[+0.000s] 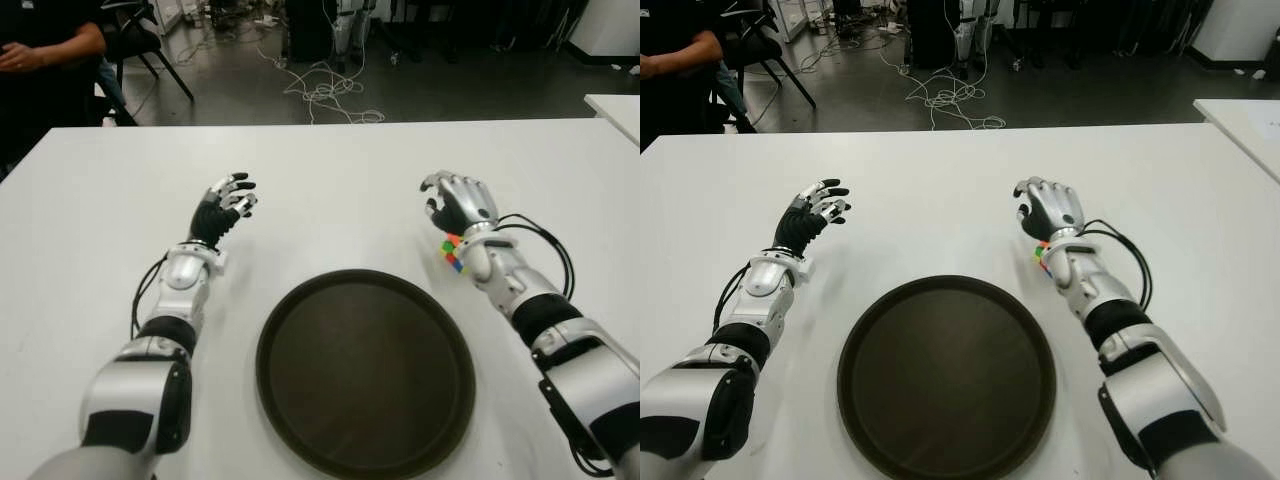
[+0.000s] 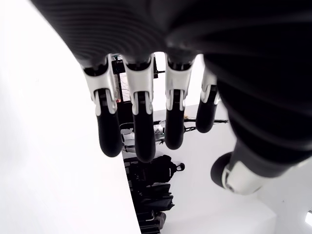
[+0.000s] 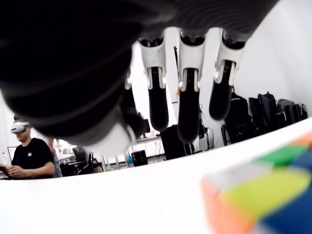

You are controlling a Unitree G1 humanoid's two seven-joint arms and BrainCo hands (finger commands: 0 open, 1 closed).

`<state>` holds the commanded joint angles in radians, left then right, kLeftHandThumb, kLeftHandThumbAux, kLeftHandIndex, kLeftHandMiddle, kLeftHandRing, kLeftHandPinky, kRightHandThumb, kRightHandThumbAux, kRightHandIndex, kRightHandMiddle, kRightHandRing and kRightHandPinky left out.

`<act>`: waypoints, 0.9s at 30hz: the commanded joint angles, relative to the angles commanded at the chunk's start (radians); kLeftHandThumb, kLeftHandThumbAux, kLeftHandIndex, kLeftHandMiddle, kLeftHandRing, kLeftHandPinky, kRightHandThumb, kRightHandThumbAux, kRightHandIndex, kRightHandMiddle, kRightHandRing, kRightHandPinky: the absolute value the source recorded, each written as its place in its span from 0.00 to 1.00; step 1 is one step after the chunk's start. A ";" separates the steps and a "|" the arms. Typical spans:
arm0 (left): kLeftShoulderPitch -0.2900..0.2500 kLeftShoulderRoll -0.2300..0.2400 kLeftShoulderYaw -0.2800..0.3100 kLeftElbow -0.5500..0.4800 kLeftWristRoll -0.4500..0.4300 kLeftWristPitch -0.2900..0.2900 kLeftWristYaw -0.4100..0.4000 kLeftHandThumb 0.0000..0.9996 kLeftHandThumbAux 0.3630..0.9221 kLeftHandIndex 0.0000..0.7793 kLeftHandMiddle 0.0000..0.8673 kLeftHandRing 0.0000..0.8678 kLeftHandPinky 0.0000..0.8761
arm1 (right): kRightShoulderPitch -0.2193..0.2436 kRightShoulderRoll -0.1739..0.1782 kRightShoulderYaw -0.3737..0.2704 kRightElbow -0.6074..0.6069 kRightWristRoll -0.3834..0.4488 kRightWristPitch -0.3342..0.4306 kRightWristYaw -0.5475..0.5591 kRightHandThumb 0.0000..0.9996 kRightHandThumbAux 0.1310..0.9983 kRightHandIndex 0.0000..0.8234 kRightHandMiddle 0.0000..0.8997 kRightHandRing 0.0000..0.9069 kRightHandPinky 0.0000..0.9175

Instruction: Pick up the Rubik's Cube and put it in the plate

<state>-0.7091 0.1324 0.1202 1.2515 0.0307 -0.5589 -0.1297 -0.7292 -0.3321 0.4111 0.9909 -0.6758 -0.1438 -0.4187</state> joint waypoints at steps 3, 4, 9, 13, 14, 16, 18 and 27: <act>0.000 0.001 -0.002 0.001 0.001 -0.001 0.000 0.21 0.49 0.25 0.29 0.34 0.42 | 0.019 -0.023 -0.015 -0.071 0.004 0.012 0.020 0.02 0.72 0.12 0.15 0.14 0.11; 0.000 0.001 -0.002 0.001 0.001 -0.001 0.001 0.21 0.49 0.25 0.30 0.34 0.42 | 0.035 -0.038 -0.025 -0.121 0.007 0.021 0.035 0.01 0.72 0.11 0.14 0.13 0.10; 0.000 0.003 -0.003 0.003 0.001 -0.003 -0.001 0.20 0.46 0.25 0.29 0.33 0.42 | 0.095 -0.073 -0.059 -0.275 0.009 0.062 0.089 0.00 0.68 0.06 0.09 0.09 0.06; 0.001 0.003 -0.004 0.003 0.001 -0.006 -0.003 0.20 0.47 0.25 0.29 0.33 0.41 | 0.123 -0.088 -0.073 -0.343 0.005 0.081 0.115 0.00 0.67 0.05 0.07 0.07 0.04; 0.001 0.003 -0.004 0.003 0.001 -0.007 -0.003 0.20 0.47 0.26 0.29 0.34 0.41 | 0.129 -0.092 -0.077 -0.356 0.003 0.082 0.119 0.00 0.67 0.05 0.06 0.06 0.04; 0.001 0.004 -0.004 0.004 0.002 -0.007 -0.001 0.20 0.48 0.26 0.29 0.34 0.41 | 0.142 -0.099 -0.081 -0.379 -0.002 0.085 0.124 0.00 0.68 0.04 0.06 0.06 0.03; 0.000 0.006 -0.004 0.005 0.003 -0.006 0.000 0.20 0.49 0.26 0.29 0.34 0.42 | 0.151 -0.103 -0.083 -0.397 -0.005 0.089 0.128 0.00 0.68 0.04 0.05 0.05 0.03; -0.001 0.009 -0.003 0.008 0.004 -0.001 0.001 0.21 0.51 0.25 0.29 0.34 0.42 | 0.255 -0.139 -0.094 -0.456 -0.014 0.070 0.109 0.00 0.68 0.05 0.06 0.06 0.05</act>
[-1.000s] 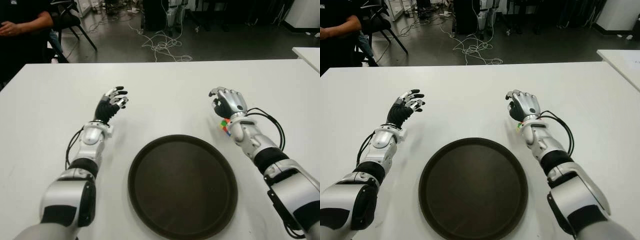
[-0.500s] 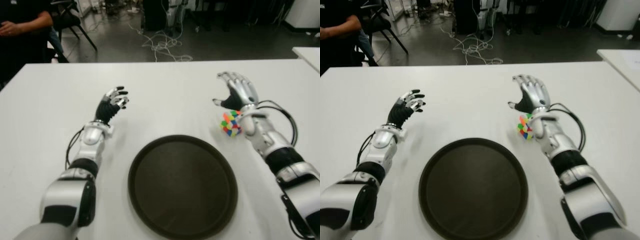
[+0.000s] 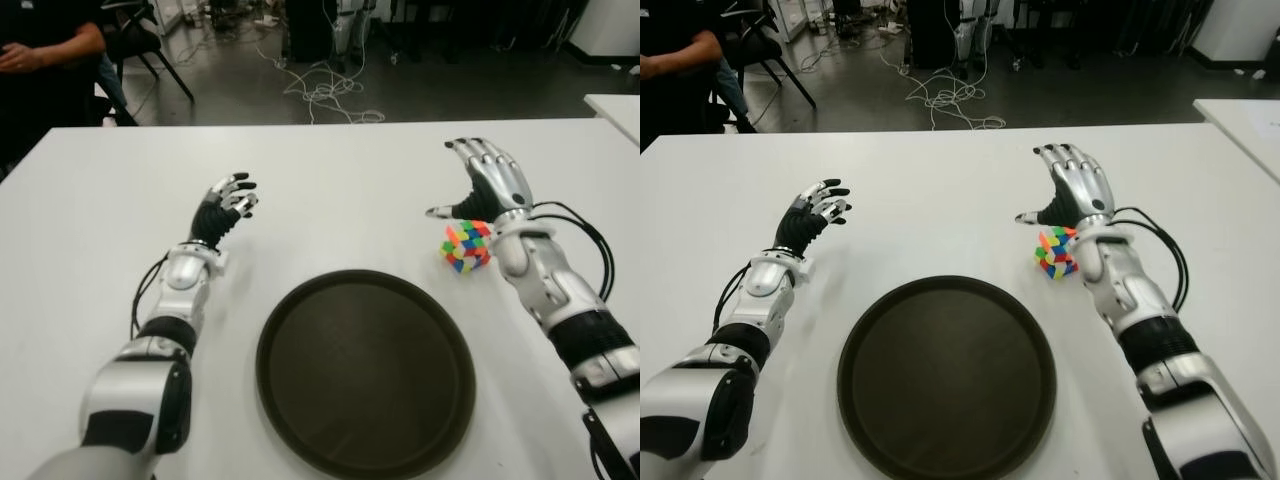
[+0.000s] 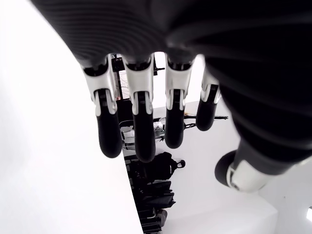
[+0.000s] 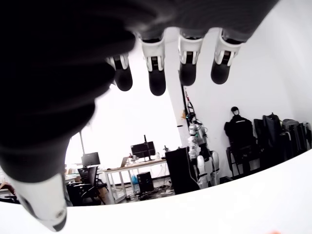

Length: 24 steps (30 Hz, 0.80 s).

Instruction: Pick up the Rubik's Cube and put it in the plate

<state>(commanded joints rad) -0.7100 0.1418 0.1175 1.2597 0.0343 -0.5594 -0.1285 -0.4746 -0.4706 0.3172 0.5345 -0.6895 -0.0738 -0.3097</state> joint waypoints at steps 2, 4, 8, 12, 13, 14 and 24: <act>0.000 0.000 0.001 0.000 -0.001 0.002 -0.001 0.21 0.51 0.25 0.29 0.34 0.42 | 0.016 -0.006 -0.001 0.008 -0.002 -0.010 -0.007 0.00 0.67 0.06 0.07 0.07 0.06; 0.000 -0.001 0.002 0.000 -0.003 0.004 -0.002 0.20 0.51 0.25 0.29 0.34 0.42 | 0.025 -0.007 -0.003 0.010 -0.003 -0.012 -0.008 0.00 0.67 0.06 0.07 0.08 0.07; 0.000 -0.003 0.003 -0.002 -0.004 0.005 0.000 0.19 0.51 0.24 0.28 0.34 0.41 | 0.039 -0.007 -0.006 0.000 0.003 -0.005 0.017 0.00 0.68 0.07 0.09 0.09 0.08; 0.000 -0.006 0.004 -0.004 -0.006 0.004 0.001 0.19 0.52 0.25 0.29 0.34 0.41 | 0.048 -0.001 -0.009 -0.001 0.008 0.001 0.032 0.00 0.69 0.08 0.09 0.10 0.08; 0.000 -0.007 0.005 -0.004 -0.006 0.004 0.001 0.20 0.53 0.25 0.29 0.34 0.41 | 0.050 0.000 -0.010 -0.002 0.008 0.003 0.035 0.00 0.69 0.08 0.09 0.10 0.08; 0.000 -0.007 0.004 -0.005 -0.006 0.004 0.002 0.20 0.53 0.25 0.29 0.34 0.41 | 0.053 0.002 -0.011 -0.005 0.009 0.010 0.043 0.00 0.69 0.08 0.09 0.10 0.08; -0.005 -0.003 0.003 0.003 -0.002 0.013 0.006 0.20 0.51 0.25 0.29 0.34 0.43 | 0.073 0.004 -0.008 -0.006 0.006 0.000 0.048 0.00 0.69 0.09 0.10 0.11 0.09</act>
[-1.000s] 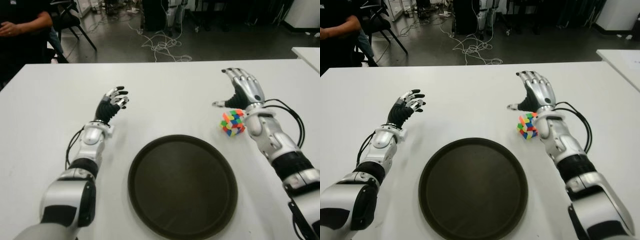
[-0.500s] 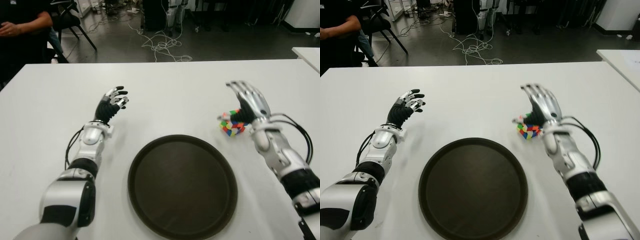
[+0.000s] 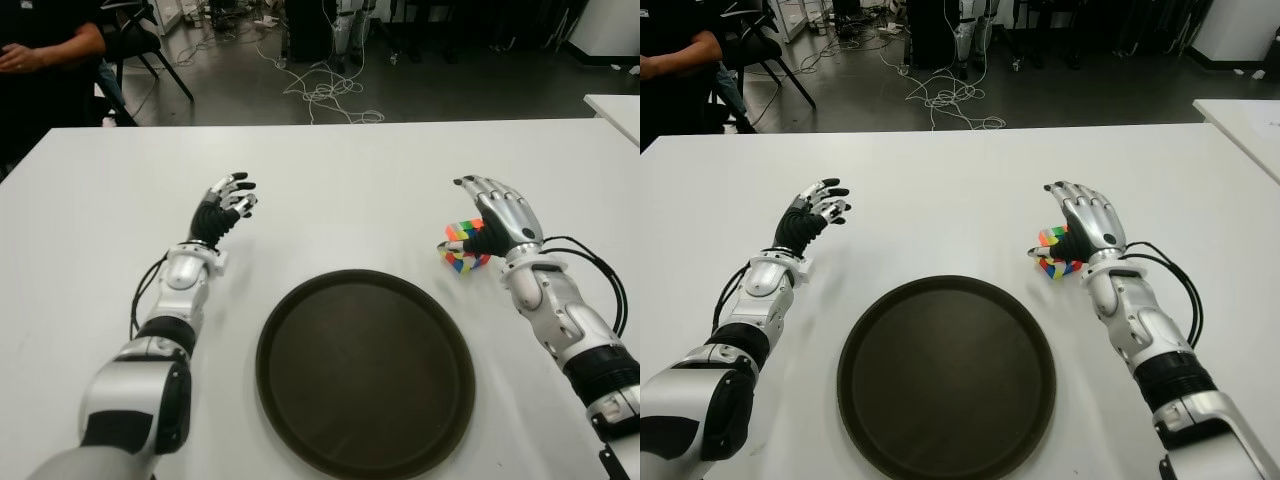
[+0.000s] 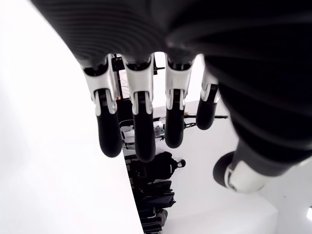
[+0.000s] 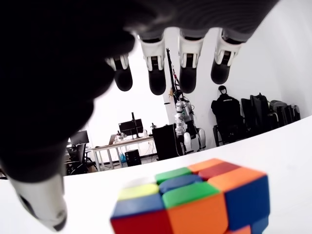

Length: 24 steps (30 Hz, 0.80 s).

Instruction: Pick up the Rubik's Cube and put it in the plate

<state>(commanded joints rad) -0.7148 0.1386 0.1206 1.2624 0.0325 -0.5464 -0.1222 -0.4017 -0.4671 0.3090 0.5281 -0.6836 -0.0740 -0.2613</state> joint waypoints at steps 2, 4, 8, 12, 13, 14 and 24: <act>0.001 -0.001 0.001 0.000 -0.001 0.000 0.000 0.21 0.51 0.25 0.29 0.34 0.43 | 0.002 0.001 0.002 0.005 -0.004 -0.005 -0.006 0.00 0.70 0.09 0.10 0.11 0.09; 0.002 -0.002 0.003 0.000 -0.003 -0.001 -0.002 0.22 0.51 0.25 0.29 0.34 0.43 | 0.004 0.003 0.004 0.010 -0.006 -0.008 -0.011 0.00 0.70 0.10 0.11 0.11 0.09; 0.004 -0.003 0.005 -0.003 -0.006 -0.004 -0.004 0.22 0.51 0.25 0.28 0.34 0.42 | 0.005 0.009 0.005 0.014 -0.006 -0.010 -0.012 0.00 0.73 0.11 0.11 0.12 0.10; 0.005 -0.003 0.006 -0.006 -0.007 -0.006 -0.004 0.20 0.53 0.26 0.29 0.33 0.41 | 0.004 0.013 0.008 0.022 -0.006 -0.011 -0.008 0.00 0.74 0.12 0.12 0.12 0.10; 0.005 -0.003 0.006 -0.006 -0.007 -0.005 -0.003 0.20 0.54 0.26 0.29 0.33 0.41 | 0.003 0.014 0.009 0.026 -0.006 -0.012 -0.006 0.00 0.75 0.12 0.12 0.12 0.11; 0.005 -0.004 0.007 -0.007 -0.008 -0.003 -0.002 0.20 0.54 0.26 0.29 0.33 0.41 | 0.001 0.016 0.011 0.034 -0.007 -0.013 -0.006 0.00 0.76 0.12 0.12 0.12 0.11; 0.004 -0.001 0.005 -0.007 -0.003 0.004 0.003 0.19 0.54 0.25 0.30 0.34 0.41 | -0.018 0.038 0.012 0.100 0.003 -0.030 -0.020 0.00 0.77 0.14 0.14 0.15 0.13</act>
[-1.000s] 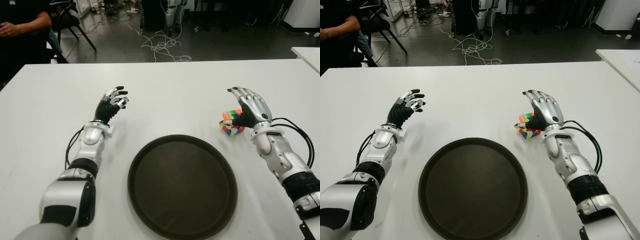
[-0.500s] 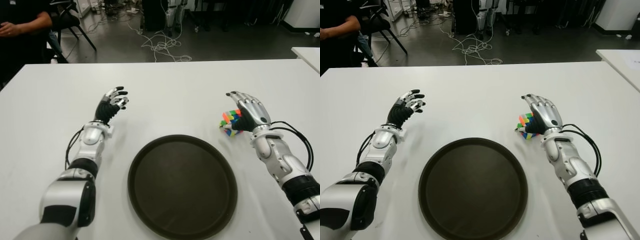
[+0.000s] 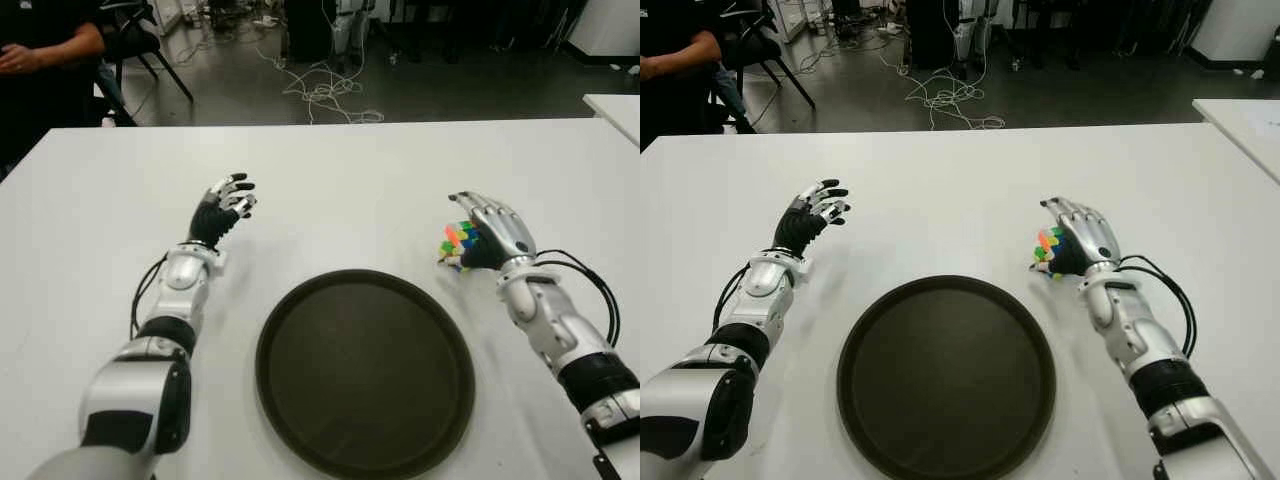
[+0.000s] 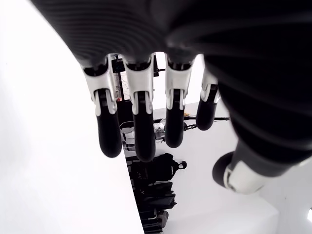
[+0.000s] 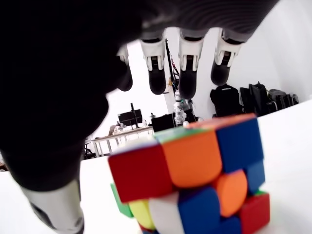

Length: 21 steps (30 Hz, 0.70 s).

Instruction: Pick up the Rubik's Cube and put it in the plate

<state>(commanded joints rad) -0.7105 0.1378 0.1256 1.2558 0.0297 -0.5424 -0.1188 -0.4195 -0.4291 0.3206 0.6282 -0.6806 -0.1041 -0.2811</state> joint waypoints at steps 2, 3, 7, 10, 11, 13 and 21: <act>0.000 0.001 -0.002 0.000 0.002 0.000 0.001 0.20 0.53 0.25 0.30 0.34 0.41 | -0.006 0.004 0.002 0.016 0.000 -0.002 0.003 0.00 0.76 0.15 0.15 0.15 0.12; -0.001 0.002 -0.003 0.001 0.003 0.001 0.001 0.20 0.53 0.25 0.29 0.34 0.41 | -0.009 0.006 0.004 0.026 -0.001 -0.003 0.007 0.00 0.76 0.15 0.15 0.15 0.12; -0.001 0.003 -0.005 0.001 0.005 0.001 0.000 0.20 0.54 0.24 0.29 0.34 0.41 | -0.025 0.016 0.010 0.064 -0.001 -0.005 0.012 0.00 0.74 0.15 0.14 0.14 0.11; -0.001 0.002 -0.003 0.000 0.001 0.001 -0.005 0.21 0.56 0.25 0.29 0.34 0.41 | -0.041 0.030 0.015 0.113 0.002 -0.015 0.004 0.00 0.74 0.15 0.14 0.14 0.12; -0.001 0.002 -0.002 0.000 0.000 0.001 -0.006 0.21 0.56 0.25 0.29 0.34 0.41 | -0.049 0.036 0.019 0.139 0.003 -0.023 -0.002 0.00 0.73 0.15 0.14 0.14 0.12; -0.001 0.001 -0.001 -0.001 -0.002 0.001 -0.007 0.21 0.57 0.26 0.30 0.34 0.41 | -0.060 0.042 0.023 0.171 0.003 -0.034 -0.008 0.00 0.73 0.15 0.14 0.15 0.12; 0.000 0.003 -0.002 -0.002 0.001 -0.006 -0.003 0.20 0.56 0.26 0.30 0.34 0.40 | -0.086 0.057 0.040 0.229 0.003 -0.041 -0.004 0.00 0.71 0.14 0.14 0.15 0.12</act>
<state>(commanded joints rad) -0.7109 0.1405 0.1235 1.2535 0.0307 -0.5485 -0.1218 -0.5058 -0.3718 0.3604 0.8569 -0.6772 -0.1448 -0.2848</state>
